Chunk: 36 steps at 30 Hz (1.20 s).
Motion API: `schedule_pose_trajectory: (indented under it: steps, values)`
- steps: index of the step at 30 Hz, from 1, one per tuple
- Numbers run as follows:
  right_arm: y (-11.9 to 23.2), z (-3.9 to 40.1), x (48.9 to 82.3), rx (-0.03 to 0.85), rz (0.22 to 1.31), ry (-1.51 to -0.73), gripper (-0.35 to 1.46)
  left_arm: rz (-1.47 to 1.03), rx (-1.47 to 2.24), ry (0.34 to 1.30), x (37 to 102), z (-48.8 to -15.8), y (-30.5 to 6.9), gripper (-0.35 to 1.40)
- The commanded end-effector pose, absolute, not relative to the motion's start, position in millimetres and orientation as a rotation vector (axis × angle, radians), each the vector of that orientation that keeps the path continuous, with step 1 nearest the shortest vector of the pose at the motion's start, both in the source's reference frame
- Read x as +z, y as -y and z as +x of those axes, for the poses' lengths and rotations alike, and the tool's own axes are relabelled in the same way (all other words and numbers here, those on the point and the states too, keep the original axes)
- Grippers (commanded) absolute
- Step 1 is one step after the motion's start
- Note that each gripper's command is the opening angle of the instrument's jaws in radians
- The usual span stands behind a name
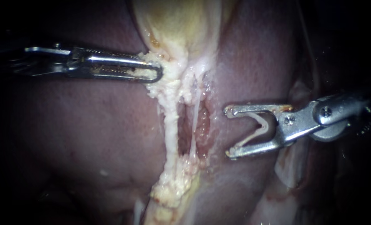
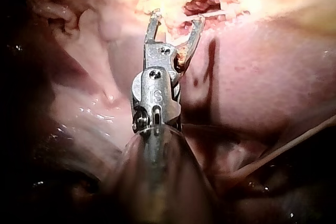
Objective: Clipping first clip left tube
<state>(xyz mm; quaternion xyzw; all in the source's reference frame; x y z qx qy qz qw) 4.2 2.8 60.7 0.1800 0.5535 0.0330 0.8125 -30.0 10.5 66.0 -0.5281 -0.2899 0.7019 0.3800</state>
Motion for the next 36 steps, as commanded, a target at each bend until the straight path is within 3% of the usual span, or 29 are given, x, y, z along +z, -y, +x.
schedule_pose_trajectory:
  steps: [1,13,23,36]
  values:
    - [-2.7,4.3,60.7,0.070,0.385,-1.182,0.50,-1.350,1.792,0.745,65.4,-29.6,-10.6,-0.35]
    - [-2.5,4.5,60.5,0.064,0.395,-1.185,0.50,-1.387,1.761,0.722,58.3,-24.3,-13.5,-0.35]
    - [-1.0,8.6,62.1,0.018,0.437,-1.201,0.50,-1.390,1.766,0.713,58.7,-24.7,-13.3,-0.35]
    - [1.2,15.8,66.0,0.030,0.462,-1.204,0.50,-1.390,1.766,0.714,58.7,-24.7,-13.4,-0.35]
